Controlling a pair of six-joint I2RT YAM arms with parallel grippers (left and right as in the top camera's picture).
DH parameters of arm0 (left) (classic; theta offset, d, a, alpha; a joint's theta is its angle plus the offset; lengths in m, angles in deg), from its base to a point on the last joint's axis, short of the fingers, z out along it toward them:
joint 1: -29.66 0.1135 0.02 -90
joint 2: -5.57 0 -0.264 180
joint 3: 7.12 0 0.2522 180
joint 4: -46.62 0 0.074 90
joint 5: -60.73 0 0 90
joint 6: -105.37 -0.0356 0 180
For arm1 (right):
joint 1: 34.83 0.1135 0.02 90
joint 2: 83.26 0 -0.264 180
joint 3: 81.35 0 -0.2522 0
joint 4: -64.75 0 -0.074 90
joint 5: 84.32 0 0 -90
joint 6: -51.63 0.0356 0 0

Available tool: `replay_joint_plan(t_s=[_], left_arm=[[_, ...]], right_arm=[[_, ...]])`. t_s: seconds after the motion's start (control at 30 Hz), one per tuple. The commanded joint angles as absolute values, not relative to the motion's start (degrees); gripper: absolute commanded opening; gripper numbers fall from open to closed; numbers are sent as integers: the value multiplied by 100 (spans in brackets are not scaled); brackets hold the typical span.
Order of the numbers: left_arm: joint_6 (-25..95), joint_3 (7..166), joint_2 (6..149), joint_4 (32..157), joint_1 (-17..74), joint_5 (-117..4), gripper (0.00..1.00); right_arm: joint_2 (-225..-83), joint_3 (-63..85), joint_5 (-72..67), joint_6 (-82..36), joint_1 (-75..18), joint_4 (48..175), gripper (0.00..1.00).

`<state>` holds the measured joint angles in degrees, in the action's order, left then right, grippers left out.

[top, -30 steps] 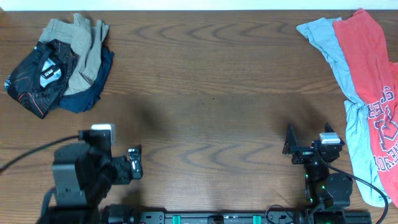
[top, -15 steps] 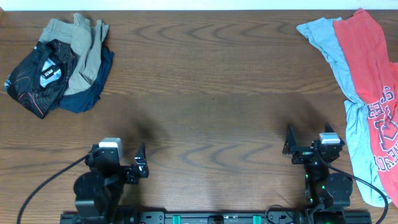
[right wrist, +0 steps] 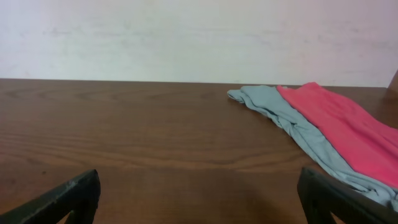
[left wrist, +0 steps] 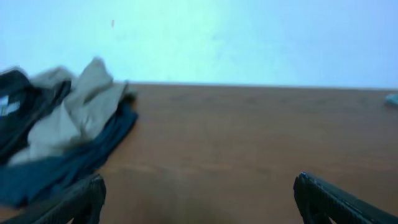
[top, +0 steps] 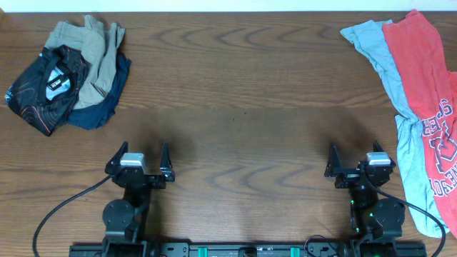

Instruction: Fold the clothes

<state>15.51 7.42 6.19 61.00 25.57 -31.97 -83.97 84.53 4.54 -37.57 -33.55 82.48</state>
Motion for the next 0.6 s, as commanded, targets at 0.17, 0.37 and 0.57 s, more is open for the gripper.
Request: replay_joint_plan(t_s=[0.17,0.37,0.57], left_arm=[[1518,687,567,6454,2524,-2972,98],[1516,687,567,6443,2524,-2968,98],[1518,687,580,6443,2524,-2968,98]], right_arm=[[-8364,8458,412,-3823,-3368,8270,99],[-8364,8458,412,-3823,-3368,8270,99],[-8364,8458,412,-3821,-3368,8270,99]])
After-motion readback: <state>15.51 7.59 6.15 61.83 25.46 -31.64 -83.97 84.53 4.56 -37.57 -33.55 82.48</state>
